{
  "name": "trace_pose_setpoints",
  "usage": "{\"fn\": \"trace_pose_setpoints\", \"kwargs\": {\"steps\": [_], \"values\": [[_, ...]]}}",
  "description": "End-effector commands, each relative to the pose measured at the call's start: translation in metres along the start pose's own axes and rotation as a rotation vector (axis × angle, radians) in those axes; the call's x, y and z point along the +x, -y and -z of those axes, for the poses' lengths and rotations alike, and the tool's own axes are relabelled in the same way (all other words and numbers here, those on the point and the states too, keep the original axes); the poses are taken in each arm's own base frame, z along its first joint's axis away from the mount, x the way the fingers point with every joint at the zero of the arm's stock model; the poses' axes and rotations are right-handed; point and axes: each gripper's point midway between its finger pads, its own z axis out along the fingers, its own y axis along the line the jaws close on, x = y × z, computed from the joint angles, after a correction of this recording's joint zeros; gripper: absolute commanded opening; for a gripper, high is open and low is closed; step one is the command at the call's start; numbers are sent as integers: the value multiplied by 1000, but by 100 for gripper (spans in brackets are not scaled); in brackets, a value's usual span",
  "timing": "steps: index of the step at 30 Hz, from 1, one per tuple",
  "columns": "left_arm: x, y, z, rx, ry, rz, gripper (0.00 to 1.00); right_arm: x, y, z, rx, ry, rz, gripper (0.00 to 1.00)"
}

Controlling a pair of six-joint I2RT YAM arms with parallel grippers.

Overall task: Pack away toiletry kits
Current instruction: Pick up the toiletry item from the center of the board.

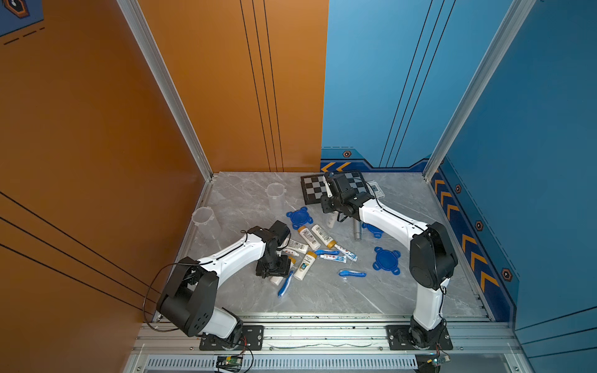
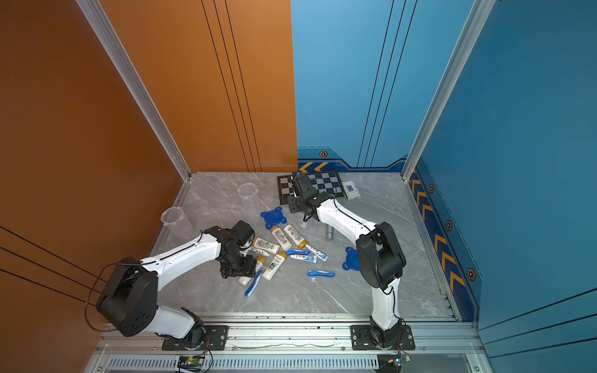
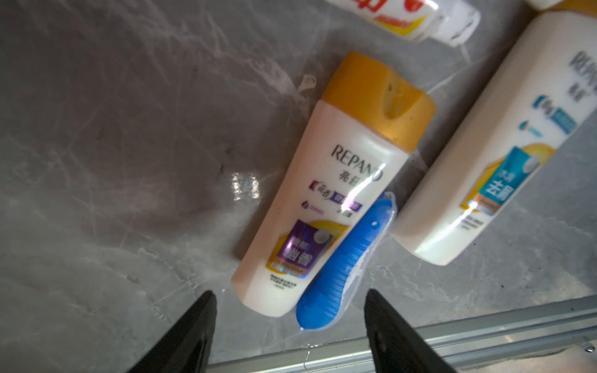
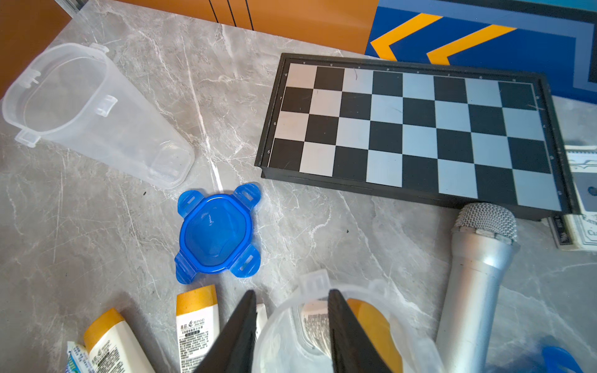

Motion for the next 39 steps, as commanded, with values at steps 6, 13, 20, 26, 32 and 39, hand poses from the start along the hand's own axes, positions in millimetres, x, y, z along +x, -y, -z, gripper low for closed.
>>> {"fn": "trace_pose_setpoints", "kwargs": {"steps": [6, 13, 20, 26, 32, 39], "values": [[-5, 24, 25, -30, 103, -135, 69, -10, -2, 51, -16, 16, -63, 56], [-26, 73, 23, 28, 140, -244, 59, 36, 14, 97, -26, -63, -209, 86], [-44, 97, -4, 12, 109, -330, 55, 73, 50, 124, 28, -90, -345, 91], [-48, 95, -24, -55, 95, -410, 56, 89, 62, 140, 25, -87, -412, 91], [-31, 92, -37, -92, 63, -453, 51, 107, 67, 148, 25, -104, -480, 92], [-21, 86, -43, -95, 71, -424, 35, 132, 58, 153, -53, -183, -571, 92]]}}
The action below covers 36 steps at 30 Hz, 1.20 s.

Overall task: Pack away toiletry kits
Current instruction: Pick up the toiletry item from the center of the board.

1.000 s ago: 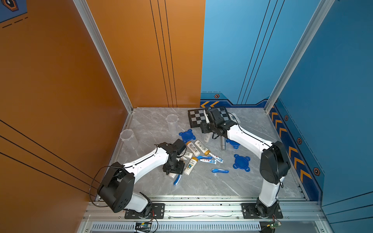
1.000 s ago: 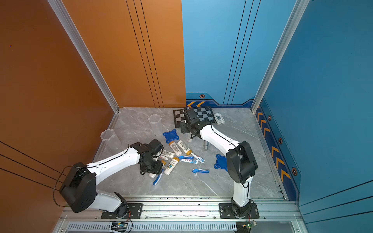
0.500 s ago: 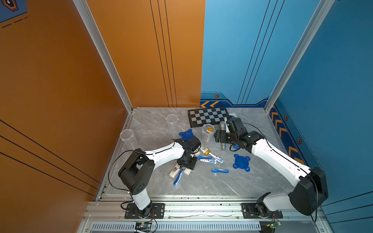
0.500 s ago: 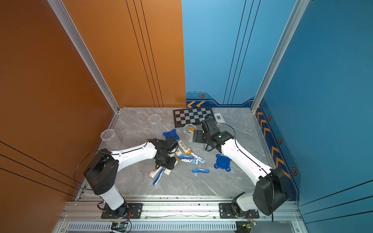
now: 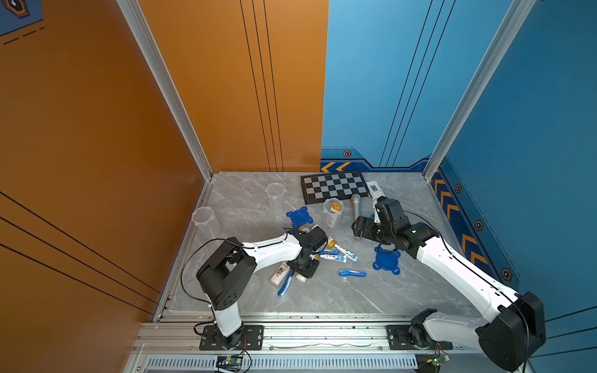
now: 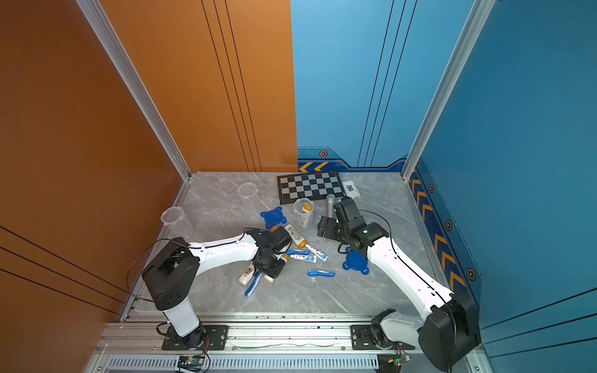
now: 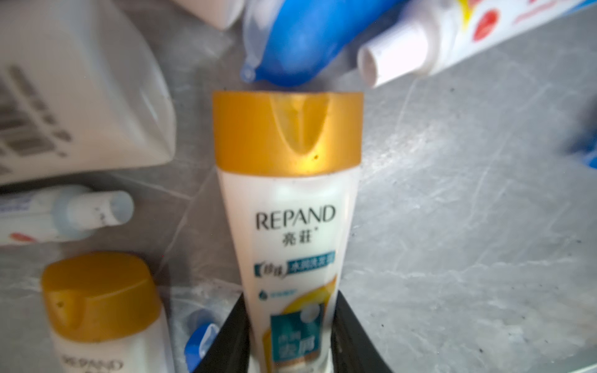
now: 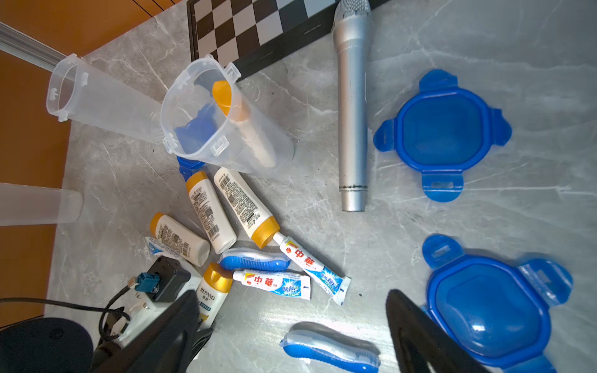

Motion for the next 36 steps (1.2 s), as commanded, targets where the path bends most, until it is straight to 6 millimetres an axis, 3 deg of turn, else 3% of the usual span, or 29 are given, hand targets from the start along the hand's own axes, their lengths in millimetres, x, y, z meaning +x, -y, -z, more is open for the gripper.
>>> {"fn": "trace_pose_setpoints", "kwargs": {"steps": [1, 5, 8, 16, 19, 23, 26, 36], "values": [[13, -8, -5, -43, -20, 11, 34, 25, 3, 3, -37, -94, -73, 92], [13, -9, 3, -36, 5, 10, 26, 44, -3, 1, -97, -166, -91, 93], [8, 0, 22, 26, 54, 15, 24, 58, -18, -1, -188, -232, -75, 93], [-1, 33, 95, 249, 227, 1, 22, 91, -101, -4, -546, -363, -24, 93], [-1, 39, 111, 279, 269, -14, 21, 90, -128, -8, -654, -363, -47, 91], [-2, 45, 125, 313, 300, -32, 21, 91, -145, -17, -696, -382, -57, 87], [-5, 49, 130, 327, 310, -39, 21, 93, -155, -20, -719, -399, -41, 79], [-19, 45, 133, 343, 345, 11, 22, 94, -164, -21, -741, -414, -34, 23]]}}
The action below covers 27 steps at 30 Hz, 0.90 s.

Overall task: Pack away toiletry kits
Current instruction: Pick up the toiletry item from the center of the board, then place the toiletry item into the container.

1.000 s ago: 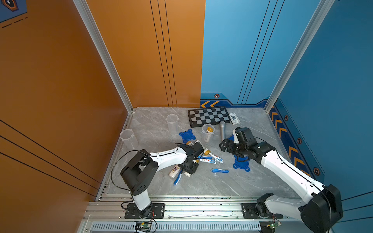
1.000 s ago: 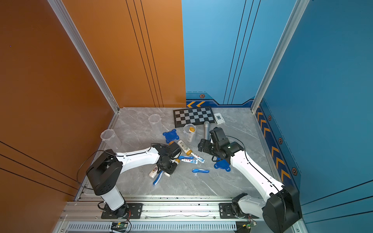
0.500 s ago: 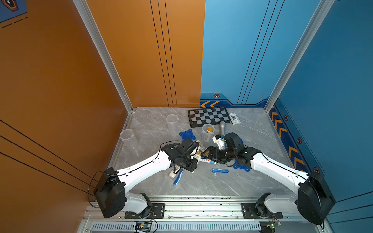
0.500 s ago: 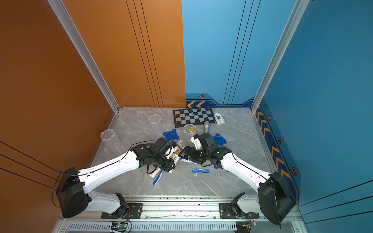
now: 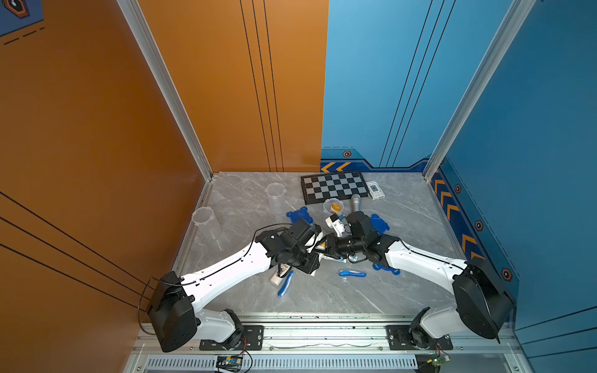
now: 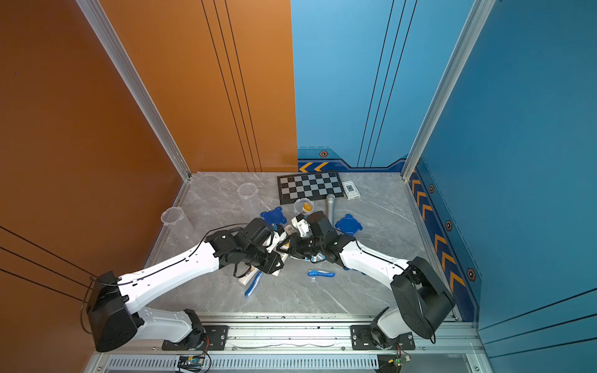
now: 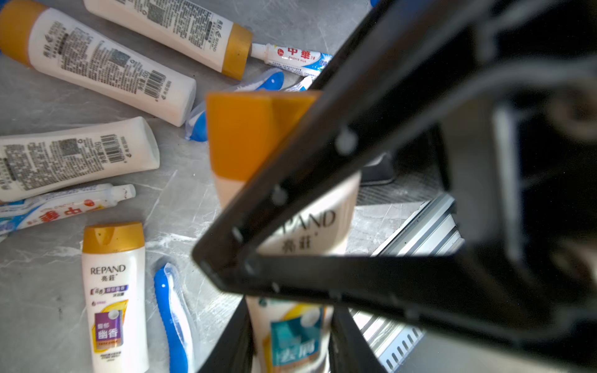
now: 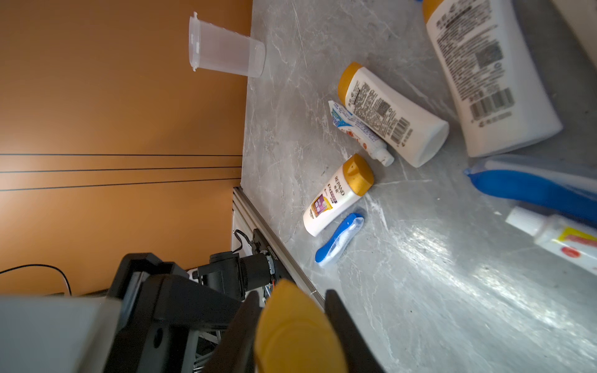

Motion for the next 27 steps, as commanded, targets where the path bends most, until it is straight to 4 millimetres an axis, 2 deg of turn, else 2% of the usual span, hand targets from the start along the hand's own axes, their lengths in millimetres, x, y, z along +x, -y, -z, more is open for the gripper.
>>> {"fn": "trace_pose_setpoints", "kwargs": {"steps": [1, 3, 6, 8, 10, 14, 17, 23, 27], "values": [[-14, 4, 5, 33, 40, 24, 23, -11, -20, 3, -56, 23, 40, 19], [-15, -1, 4, 25, 41, 31, 31, -17, -21, 8, -49, 37, 50, 13], [-17, -10, 5, 16, 45, 54, 61, -33, -18, 22, 40, 64, 114, 11], [-18, -17, 7, 7, 53, 74, 74, -52, -15, 37, 143, 96, 183, 9], [-20, -28, 10, -11, 67, 102, 83, -79, -10, 58, 272, 162, 249, 7], [-19, -51, 11, -59, 74, 158, 85, -138, -2, 97, 470, 342, 321, 6], [-14, -62, 8, -99, 42, 185, 85, -171, 2, 109, 591, 408, 380, 6], [-2, -73, -4, -138, -24, 218, 85, -218, 2, 95, 709, 453, 492, 5], [1, -75, -5, -150, -29, 227, 85, -232, 7, 78, 749, 456, 524, 5]]}}
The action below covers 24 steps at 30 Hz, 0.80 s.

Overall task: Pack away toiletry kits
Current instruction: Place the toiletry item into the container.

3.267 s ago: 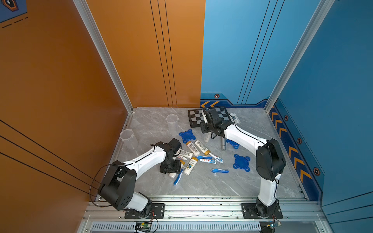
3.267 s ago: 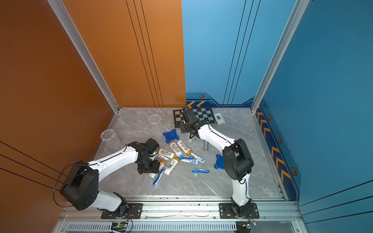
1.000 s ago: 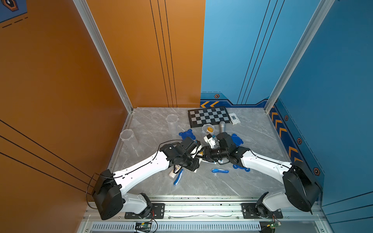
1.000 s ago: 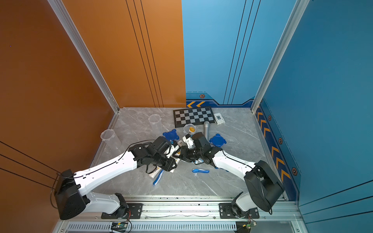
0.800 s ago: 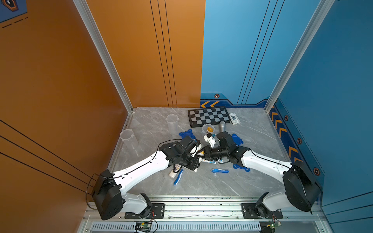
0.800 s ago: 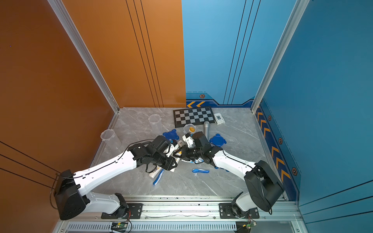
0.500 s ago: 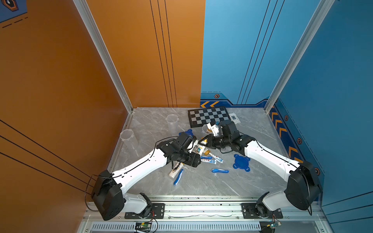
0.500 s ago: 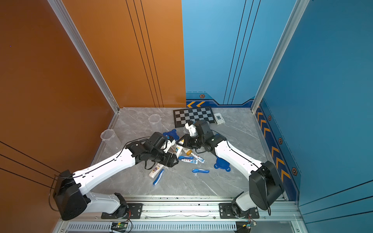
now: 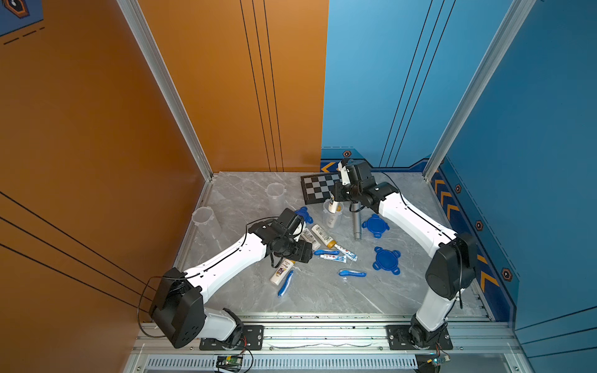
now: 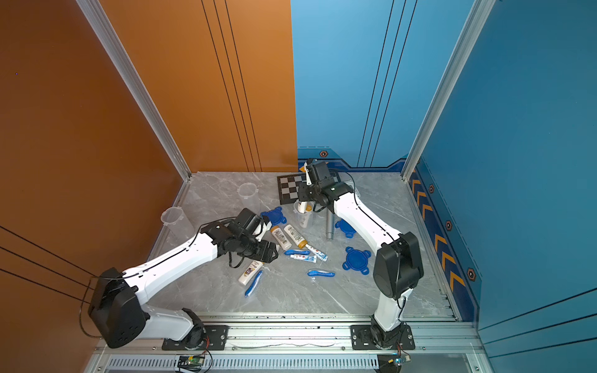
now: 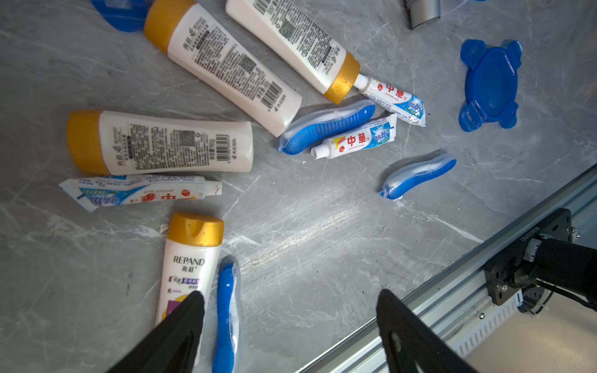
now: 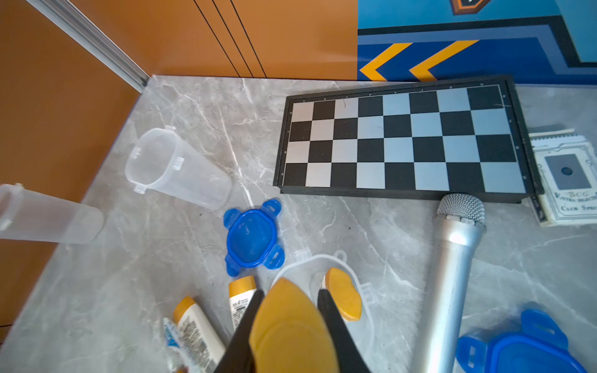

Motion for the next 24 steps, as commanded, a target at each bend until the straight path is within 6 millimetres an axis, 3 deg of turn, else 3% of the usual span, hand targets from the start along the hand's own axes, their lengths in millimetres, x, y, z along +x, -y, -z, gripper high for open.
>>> {"fn": "trace_pose_setpoints", "kwargs": {"steps": [1, 8, 16, 24], "values": [[11, -12, -4, -46, -33, 27, 85, -10, 4, -6, 82, 26, 77, 5], [13, -12, -4, -39, -43, 40, 85, 12, 2, -29, 113, -19, 140, 10], [30, -25, -14, -101, -131, 49, 79, 34, 9, -44, 120, -50, 119, 34], [33, -37, -21, -164, -196, 48, 74, 32, 0, -37, 96, -40, 113, 49]]}}
